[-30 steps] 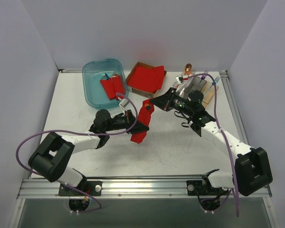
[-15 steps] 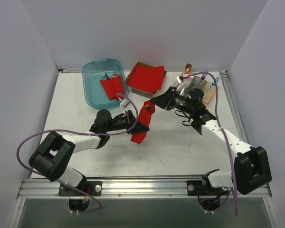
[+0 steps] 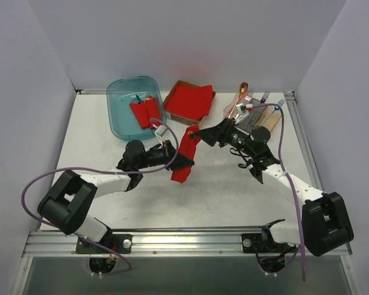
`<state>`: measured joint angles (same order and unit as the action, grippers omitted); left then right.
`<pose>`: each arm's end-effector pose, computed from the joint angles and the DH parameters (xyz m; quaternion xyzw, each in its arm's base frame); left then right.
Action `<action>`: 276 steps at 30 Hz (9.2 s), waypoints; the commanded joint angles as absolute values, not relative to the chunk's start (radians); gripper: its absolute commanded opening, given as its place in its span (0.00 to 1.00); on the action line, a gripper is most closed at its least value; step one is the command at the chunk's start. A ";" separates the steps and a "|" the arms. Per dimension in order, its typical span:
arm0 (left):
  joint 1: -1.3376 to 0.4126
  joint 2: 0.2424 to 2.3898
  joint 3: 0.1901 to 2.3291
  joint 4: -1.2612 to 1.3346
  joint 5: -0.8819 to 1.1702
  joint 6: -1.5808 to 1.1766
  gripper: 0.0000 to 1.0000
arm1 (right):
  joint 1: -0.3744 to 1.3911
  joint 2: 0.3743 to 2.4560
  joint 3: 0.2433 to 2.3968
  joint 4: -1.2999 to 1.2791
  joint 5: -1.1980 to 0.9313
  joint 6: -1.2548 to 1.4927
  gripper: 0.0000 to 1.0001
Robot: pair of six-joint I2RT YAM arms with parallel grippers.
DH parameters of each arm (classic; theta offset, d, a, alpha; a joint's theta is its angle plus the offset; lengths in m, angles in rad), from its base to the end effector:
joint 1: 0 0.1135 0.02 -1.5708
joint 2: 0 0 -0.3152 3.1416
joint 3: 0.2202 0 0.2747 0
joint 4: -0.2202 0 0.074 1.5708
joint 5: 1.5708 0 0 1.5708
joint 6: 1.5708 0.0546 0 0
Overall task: Place the utensils on the paper napkin and roll it up
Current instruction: Adjust the napkin, then move the bin to the center of the board, then place the utensils in the bin.
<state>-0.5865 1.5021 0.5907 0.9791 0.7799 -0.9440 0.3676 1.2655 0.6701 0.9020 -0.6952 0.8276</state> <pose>0.2474 -0.2105 0.2605 0.1610 0.6708 -0.6553 0.3076 0.2593 0.1373 0.3484 -0.1409 0.6035 0.5932 0.5138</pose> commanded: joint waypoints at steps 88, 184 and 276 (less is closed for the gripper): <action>0.066 2.178 1.735 -0.029 0.552 -0.646 0.02 | 0.544 2.066 1.497 0.497 -0.402 0.643 0.81; 0.035 2.126 1.437 -0.219 0.308 -0.436 0.12 | 0.887 1.976 1.190 0.620 0.298 1.052 0.16; -0.077 2.063 1.559 -0.518 -0.097 -0.370 0.68 | 0.882 2.016 1.203 0.617 0.265 1.052 0.16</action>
